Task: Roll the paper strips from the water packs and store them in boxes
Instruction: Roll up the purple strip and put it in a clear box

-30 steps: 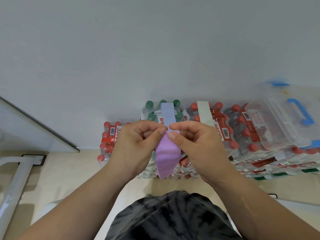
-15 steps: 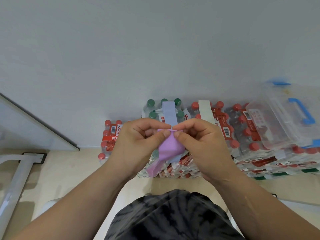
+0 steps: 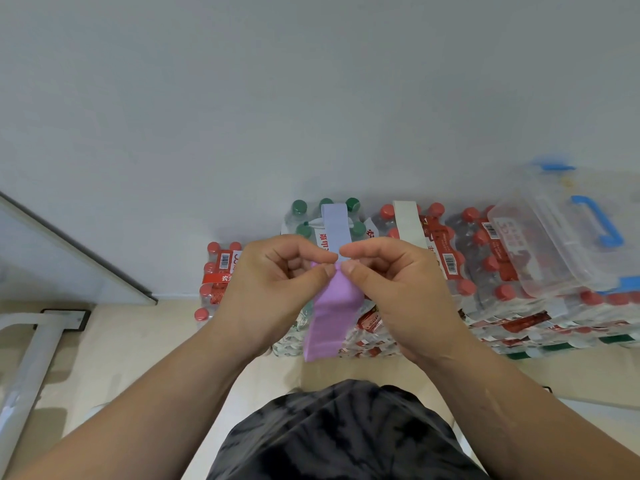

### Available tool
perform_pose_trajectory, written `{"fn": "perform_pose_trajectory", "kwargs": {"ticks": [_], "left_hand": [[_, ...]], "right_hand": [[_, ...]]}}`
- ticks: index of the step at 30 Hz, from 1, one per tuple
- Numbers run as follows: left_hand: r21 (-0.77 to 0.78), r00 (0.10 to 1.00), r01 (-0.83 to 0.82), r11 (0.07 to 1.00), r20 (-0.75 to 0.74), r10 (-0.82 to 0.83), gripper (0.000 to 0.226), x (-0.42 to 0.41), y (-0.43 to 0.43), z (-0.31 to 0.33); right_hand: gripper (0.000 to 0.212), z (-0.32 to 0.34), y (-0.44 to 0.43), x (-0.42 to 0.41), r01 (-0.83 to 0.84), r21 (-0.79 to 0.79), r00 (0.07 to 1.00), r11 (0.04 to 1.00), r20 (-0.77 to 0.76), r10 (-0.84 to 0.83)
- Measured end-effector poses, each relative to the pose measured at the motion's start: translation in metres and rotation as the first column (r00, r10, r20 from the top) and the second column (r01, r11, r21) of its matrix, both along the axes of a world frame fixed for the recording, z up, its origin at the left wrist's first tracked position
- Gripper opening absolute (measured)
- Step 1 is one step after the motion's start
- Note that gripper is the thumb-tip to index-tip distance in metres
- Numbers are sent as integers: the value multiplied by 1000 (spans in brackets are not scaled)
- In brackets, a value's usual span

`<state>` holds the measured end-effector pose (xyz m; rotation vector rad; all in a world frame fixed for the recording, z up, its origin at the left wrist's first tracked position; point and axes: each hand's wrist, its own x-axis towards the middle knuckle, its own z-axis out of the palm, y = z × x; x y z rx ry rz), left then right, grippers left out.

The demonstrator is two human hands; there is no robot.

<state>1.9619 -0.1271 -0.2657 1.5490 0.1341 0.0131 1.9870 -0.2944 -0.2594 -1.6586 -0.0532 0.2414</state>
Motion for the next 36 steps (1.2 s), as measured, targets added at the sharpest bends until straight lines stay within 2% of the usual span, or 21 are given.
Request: {"fn": "perform_pose_trajectory", "kwargs": {"ticks": [6,14,19,27,36], "left_hand": [[66,994,-31,997,-100,37,17,6,2,-1],[146,999,-17,989,-41,23,21,6,4,1],[100,996,-4,995,-85,13,22,5,6,3],[-41,997,7,999,-76,-10,22,5,5,7],[79,998,-30,996,-54,34,30,10,6,11]], "right_hand": [[28,-4,1,4,5,-54,1000,999,-9,-5],[18,-3,1,7,3,-108,1000,994,11,-2],[23,-3,2,3,-10,-109,997,994,69,18],[28,-1,1,3,-38,-50,995,998,95,43],[23,2,5,5,-43,-57,996,997,81,47]]}}
